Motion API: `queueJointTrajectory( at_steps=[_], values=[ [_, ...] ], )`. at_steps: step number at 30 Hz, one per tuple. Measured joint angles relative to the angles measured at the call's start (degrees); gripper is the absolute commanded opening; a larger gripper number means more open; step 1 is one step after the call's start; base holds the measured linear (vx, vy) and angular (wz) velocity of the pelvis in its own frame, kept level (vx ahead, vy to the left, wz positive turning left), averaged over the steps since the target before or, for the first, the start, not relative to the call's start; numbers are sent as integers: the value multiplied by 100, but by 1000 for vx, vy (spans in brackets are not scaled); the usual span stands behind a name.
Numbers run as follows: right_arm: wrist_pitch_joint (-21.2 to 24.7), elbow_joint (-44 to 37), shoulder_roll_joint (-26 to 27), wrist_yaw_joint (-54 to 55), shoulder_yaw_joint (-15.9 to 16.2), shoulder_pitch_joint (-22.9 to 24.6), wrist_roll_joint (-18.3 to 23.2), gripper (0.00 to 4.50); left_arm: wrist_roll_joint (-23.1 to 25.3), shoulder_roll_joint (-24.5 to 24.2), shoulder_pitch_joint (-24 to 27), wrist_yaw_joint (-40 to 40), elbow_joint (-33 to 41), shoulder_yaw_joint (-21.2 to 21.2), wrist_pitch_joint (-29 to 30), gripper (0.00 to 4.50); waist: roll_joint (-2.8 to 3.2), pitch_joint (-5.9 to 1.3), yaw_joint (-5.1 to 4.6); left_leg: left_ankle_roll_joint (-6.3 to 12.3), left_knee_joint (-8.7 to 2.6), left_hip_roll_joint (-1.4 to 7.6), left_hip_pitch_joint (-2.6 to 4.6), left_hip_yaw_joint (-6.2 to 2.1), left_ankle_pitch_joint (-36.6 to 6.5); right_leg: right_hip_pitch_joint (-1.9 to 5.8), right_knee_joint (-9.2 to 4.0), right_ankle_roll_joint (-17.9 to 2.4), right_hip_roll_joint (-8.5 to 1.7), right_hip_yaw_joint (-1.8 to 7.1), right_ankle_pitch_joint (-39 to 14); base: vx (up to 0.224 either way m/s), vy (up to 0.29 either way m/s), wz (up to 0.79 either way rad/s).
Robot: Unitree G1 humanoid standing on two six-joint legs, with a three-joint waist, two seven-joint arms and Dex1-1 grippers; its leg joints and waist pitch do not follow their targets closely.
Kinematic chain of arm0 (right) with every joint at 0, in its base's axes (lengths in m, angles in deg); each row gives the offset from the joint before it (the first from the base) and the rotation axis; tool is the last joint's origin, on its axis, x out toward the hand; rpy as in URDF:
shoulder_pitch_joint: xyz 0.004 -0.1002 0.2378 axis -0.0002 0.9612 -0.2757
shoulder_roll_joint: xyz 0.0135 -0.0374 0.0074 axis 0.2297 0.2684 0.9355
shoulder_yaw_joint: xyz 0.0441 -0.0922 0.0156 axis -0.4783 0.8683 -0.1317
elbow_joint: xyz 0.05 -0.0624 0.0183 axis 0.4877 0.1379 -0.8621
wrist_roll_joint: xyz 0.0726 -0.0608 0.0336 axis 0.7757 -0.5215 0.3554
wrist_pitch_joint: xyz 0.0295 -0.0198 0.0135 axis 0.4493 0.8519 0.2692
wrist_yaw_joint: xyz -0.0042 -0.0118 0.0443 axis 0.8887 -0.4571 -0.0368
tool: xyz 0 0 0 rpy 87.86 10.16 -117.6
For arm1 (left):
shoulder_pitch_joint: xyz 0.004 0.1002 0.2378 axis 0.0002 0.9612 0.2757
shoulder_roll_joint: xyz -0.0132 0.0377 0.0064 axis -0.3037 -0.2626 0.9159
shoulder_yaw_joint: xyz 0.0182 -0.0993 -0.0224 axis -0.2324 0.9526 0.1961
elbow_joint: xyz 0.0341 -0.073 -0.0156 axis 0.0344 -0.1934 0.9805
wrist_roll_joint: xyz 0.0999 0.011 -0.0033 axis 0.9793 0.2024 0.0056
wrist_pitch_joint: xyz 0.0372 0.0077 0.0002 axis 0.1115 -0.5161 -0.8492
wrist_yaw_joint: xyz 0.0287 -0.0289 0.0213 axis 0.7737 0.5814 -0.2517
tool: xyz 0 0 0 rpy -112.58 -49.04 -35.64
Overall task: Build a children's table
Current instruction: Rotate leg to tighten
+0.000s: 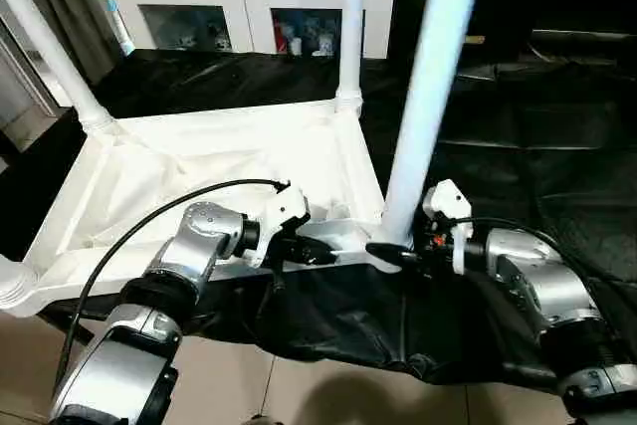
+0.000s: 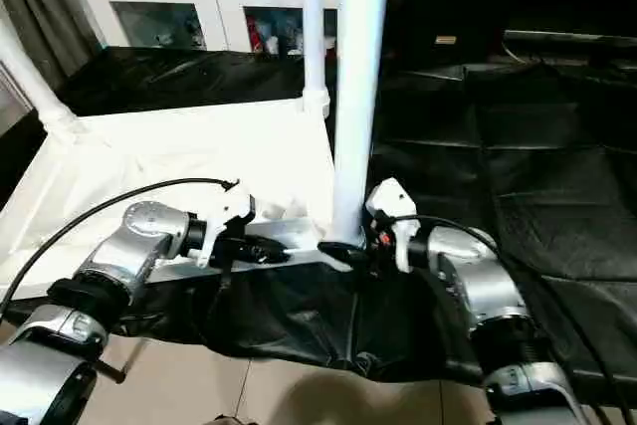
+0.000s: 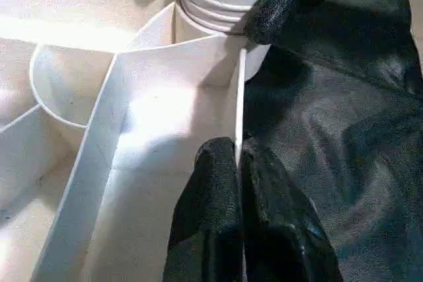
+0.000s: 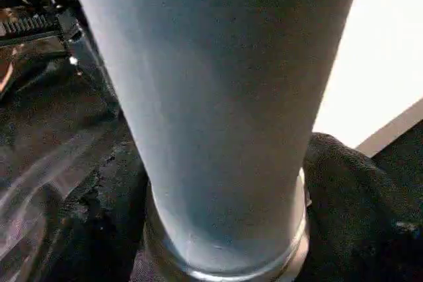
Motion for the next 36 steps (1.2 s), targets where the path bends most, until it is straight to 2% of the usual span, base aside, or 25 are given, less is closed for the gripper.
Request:
queueJointTrajectory(
  at_steps=[3, 4, 9, 14, 18, 22, 23, 25, 27, 30, 31, 36],
  values=[
    [45, -35, 14, -36, 7, 13, 48, 317, -11, -13, 26, -1, 57, 0, 17, 0, 0, 0, 0, 0, 0, 1, 0, 0, 0, -1, 1, 0, 1, 0, 0, 0, 0, 0],
    [83, -69, 24, -34, 6, 28, 55, 289, -13, -17, 41, -1, 80, 0, 28, 0, 0, 0, 0, 0, 0, 1, 0, 0, 0, -1, 1, 0, 1, 0, 0, 0, 0, 0],
    [143, -91, 247, 402, -78, 102, 23, 270, -11, 55, 67, 229, 91, 8, 32, 0, -1, -1, -10, 0, 2, 1, 1, 0, 0, -2, 5, -1, 1, 2, 1, 0, 0, 0],
    [103, 481, 866, 2260, -431, -187, -238, 269, 197, 521, -181, 1443, -332, 114, 43, 0, -14, -6, -78, -30, 3, -2, 50, 0, -16, 35, 10, -18, 0, 5, 13, 0, 0, 0],
    [72, 797, 1265, 3308, -583, -354, -341, 269, 267, 811, -299, 2125, -590, 160, 57, 0, -12, -6, -122, -31, -19, -10, 96, -1, -17, 74, -7, 17, 0, 10, -9, 0, 0, 0],
    [-35, 1010, 1538, 4104, -729, -490, -500, 269, 343, 1054, -421, 2580, -796, 192, 58, 0, 9, -11, -162, -31, -20, -23, 99, -4, -17, 87, -18, 20, -4, 16, -10, 0, 0, 0],
    [-72, 1037, 1545, 4141, -729, -498, -518, 269, 358, 1076, -426, 2604, -806, 208, 58, 0, 10, -12, -163, -31, -20, -24, 99, -6, -17, 89, -21, 20, -5, 16, -10, 0, 0, 0],
    [-120, 1061, 1546, 4127, -729, -498, -514, 325, 364, 1079, -426, 2598, -808, 223, 58, 0, 12, -12, -163, -31, -20, -25, 98, -6, -17, 90, -21, 19, -5, 17, -10, 0, 0, 0],
    [-123, 1057, 1525, 3955, -777, -497, -476, 339, 364, 1075, -426, 2523, -806, 230, 58, 0, 13, -12, -164, -31, -20, -26, 97, -6, -17, 90, -21, 19, -6, 17, -10, 0, 0, 0],
    [-125, 1022, 1361, 3439, -762, -472, -428, 345, 355, 1017, -426, 2335, -784, 240, 57, 0, 13, -12, -167, -31, -23, -24, 94, -6, -17, 88, -18, 11, -5, 15, -5, 0, 0, 0],
    [-137, 991, 1263, 3245, -702, -450, -427, 361, 337, 984, -425, 2240, -779, 239, 56, 0, 12, -12, -165, -31, -27, -24, 94, -6, -17, 87, -18, -6, -5, 14, 5, 0, 0, 0],
    [-248, 694, 753, 1878, -352, -277, -356, 361, 194, 572, -288, 1418, -569, 197, 4, 0, 13, -11, -140, -30, -44, 0, 80, -8, -16, 71, -10, 0, 7, -7, 2, 0, 0, 0]
  ],
)
